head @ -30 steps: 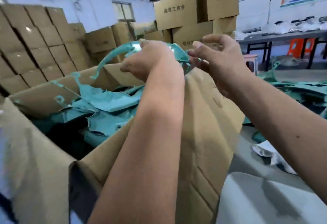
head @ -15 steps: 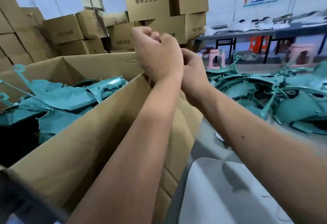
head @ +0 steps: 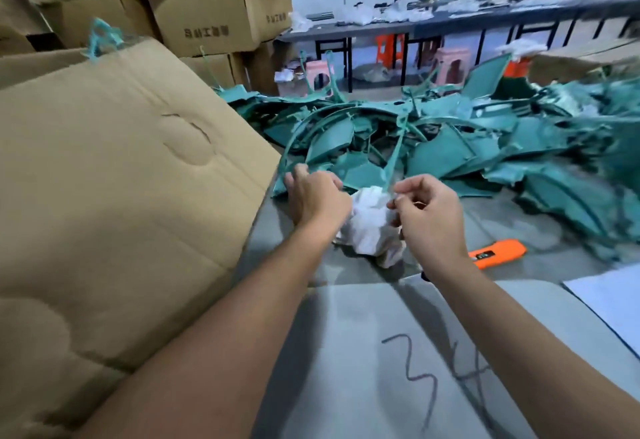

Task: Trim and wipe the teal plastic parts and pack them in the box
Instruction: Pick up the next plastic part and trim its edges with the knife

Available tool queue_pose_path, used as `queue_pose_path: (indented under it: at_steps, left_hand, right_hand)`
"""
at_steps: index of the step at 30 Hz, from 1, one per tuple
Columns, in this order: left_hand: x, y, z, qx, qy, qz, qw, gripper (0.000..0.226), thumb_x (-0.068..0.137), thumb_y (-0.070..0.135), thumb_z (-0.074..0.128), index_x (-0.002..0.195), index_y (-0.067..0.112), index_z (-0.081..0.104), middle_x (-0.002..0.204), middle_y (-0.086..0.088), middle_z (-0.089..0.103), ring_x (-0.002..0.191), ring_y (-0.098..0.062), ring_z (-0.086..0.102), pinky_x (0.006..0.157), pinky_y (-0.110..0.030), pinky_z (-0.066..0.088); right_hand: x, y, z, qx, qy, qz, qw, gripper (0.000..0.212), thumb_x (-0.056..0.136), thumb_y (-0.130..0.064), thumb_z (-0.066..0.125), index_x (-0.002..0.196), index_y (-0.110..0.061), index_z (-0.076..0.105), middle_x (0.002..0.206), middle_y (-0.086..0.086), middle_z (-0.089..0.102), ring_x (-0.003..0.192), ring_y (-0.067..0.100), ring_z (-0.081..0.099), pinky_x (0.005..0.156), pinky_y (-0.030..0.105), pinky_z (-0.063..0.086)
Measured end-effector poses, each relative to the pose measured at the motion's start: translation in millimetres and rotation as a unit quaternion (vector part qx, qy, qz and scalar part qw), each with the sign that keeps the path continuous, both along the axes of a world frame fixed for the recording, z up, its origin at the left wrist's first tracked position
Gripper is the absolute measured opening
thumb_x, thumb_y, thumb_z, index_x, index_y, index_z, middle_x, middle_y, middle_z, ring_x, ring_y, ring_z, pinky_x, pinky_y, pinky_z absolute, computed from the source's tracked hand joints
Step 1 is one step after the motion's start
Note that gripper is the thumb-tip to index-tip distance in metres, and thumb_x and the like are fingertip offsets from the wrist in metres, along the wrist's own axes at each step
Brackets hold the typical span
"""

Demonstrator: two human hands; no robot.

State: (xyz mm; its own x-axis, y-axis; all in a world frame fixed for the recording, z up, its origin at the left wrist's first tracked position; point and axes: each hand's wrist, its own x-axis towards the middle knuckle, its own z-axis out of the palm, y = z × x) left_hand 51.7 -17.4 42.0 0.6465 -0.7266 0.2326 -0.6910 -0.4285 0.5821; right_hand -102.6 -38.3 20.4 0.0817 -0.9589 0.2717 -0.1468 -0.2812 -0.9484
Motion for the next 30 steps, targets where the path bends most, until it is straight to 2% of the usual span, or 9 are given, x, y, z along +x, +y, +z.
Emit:
queue_pose_path:
  at_steps: [3,6,10,16,18,22,27,28,30]
  left_hand:
    - [9,-33,3,0.068,-0.047,-0.040,0.996,0.043,0.085,0.017,0.061,0.121,0.035,0.073,0.170,0.002,0.002,0.154,-0.027,0.002,0.117,-0.045,0.027]
    - [21,-61,7,0.174,-0.111,-0.065,0.976,0.048,0.090,0.025,0.056,0.138,0.032,0.061,0.171,0.004,-0.014,0.156,-0.031,-0.016,0.124,-0.052,0.007]
    - [25,-73,4,0.170,-0.234,-0.076,0.954,0.050,0.101,0.036,0.050,0.149,0.021,0.049,0.171,0.000,0.015,0.158,-0.031,-0.003,0.127,-0.053,0.005]
    - [-12,-49,-13,-0.059,-0.306,-0.169,0.935,0.037,0.097,0.015,0.053,0.131,0.012,0.067,0.151,-0.007,0.054,0.152,-0.032,0.028,0.123,-0.045,0.027]
    - [-19,-39,-20,-0.091,-0.267,-0.223,0.933,0.033,0.092,0.012,0.057,0.120,0.010,0.074,0.143,-0.006,0.062,0.148,-0.033,0.037,0.118,-0.045,0.034]
    - [-17,-25,-18,-0.139,-0.110,-0.236,0.956,0.036,0.088,0.003,0.054,0.109,0.016,0.080,0.124,-0.001,0.074,0.129,-0.023,0.058,0.107,-0.035,0.045]
    - [-9,-19,-6,-0.226,0.113,0.013,0.967,0.019,0.089,0.010,0.058,0.099,0.018,0.073,0.107,0.000,0.073,0.102,-0.021,0.066,0.088,-0.034,0.053]
    - [-6,-20,0,-0.218,0.237,0.030,0.946,0.010,0.093,0.017,0.059,0.098,0.018,0.068,0.104,-0.002,0.072,0.098,-0.024,0.069,0.081,-0.035,0.056]
    - [-3,-25,13,-0.216,0.470,-0.024,0.856,0.019,0.102,0.032,0.057,0.097,0.014,0.063,0.096,-0.008,0.075,0.082,-0.028,0.075,0.065,-0.033,0.060]
  right_hand:
    - [-6,-18,-5,0.021,0.015,-0.007,1.000,0.020,0.089,-0.003,0.056,0.084,-0.020,0.065,0.079,0.009,0.073,0.077,0.036,0.070,0.068,0.051,0.059]
    - [1,-31,-10,0.024,0.060,-0.009,0.998,0.017,0.090,-0.005,0.058,0.086,-0.019,0.066,0.083,0.003,0.073,0.081,0.028,0.069,0.074,0.044,0.058]
    - [17,-41,-3,-0.007,0.074,-0.017,0.997,0.016,0.094,-0.015,0.062,0.082,-0.024,0.065,0.079,-0.009,0.068,0.076,0.008,0.064,0.070,0.028,0.048]
    - [35,-67,30,0.154,-0.055,0.021,0.986,0.043,0.102,-0.054,0.052,0.103,-0.013,0.065,0.101,0.007,0.074,0.096,0.029,0.070,0.093,0.052,0.057]
    - [34,-76,35,0.218,-0.107,0.051,0.969,0.049,0.100,-0.055,0.059,0.109,-0.006,0.064,0.105,0.011,0.073,0.093,0.032,0.071,0.087,0.047,0.060]
    - [28,-77,24,0.243,-0.130,0.038,0.960,0.008,0.102,-0.006,0.061,0.095,-0.006,0.059,0.091,0.016,0.069,0.069,0.027,0.069,0.063,0.036,0.060]
    - [21,-68,12,0.236,-0.256,0.005,0.937,0.016,0.101,0.005,0.050,0.088,-0.004,0.056,0.056,0.009,0.068,0.050,0.019,0.067,0.054,0.028,0.059]
    - [18,-67,11,0.242,-0.295,0.014,0.924,0.015,0.101,0.005,0.050,0.090,-0.003,0.055,0.054,0.008,0.068,0.049,0.017,0.066,0.053,0.025,0.057]
    - [12,-62,9,0.240,-0.337,0.030,0.910,0.014,0.102,0.004,0.050,0.092,-0.003,0.056,0.056,0.007,0.067,0.047,0.014,0.062,0.050,0.023,0.053]
